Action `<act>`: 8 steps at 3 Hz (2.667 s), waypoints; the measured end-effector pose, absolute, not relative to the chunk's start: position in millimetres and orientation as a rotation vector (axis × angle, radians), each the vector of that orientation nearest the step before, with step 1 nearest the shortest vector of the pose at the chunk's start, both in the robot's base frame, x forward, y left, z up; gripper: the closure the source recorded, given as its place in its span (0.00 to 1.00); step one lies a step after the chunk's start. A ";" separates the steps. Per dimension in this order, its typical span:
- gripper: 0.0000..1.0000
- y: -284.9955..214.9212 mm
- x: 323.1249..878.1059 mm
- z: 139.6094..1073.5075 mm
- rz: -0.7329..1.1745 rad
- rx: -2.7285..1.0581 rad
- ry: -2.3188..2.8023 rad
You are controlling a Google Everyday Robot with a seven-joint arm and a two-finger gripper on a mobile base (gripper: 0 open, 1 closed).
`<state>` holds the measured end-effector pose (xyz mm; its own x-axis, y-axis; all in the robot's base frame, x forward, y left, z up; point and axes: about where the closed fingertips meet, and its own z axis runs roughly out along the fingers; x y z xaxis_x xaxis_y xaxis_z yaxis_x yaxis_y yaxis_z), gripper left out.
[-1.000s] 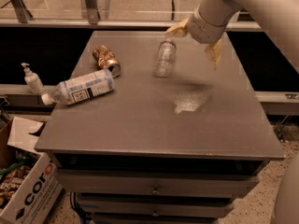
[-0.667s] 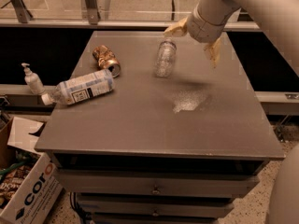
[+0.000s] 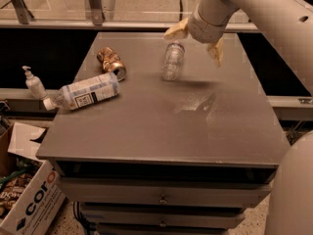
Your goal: Place water bottle upright
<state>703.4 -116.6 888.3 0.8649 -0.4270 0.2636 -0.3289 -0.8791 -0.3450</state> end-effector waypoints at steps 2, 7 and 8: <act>0.00 -85.0 734.2 861.5 -0.704 -2.846 0.329; 0.41 -93.4 773.5 837.8 -0.552 -2.975 0.142; 0.65 -97.3 766.3 844.3 -0.548 -2.961 0.125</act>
Offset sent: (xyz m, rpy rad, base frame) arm 0.0856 0.0276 -0.0382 -0.2385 -0.1135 0.1854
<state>766.3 -97.3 844.3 0.9307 -0.1041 0.3508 -0.0578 -0.9885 -0.1399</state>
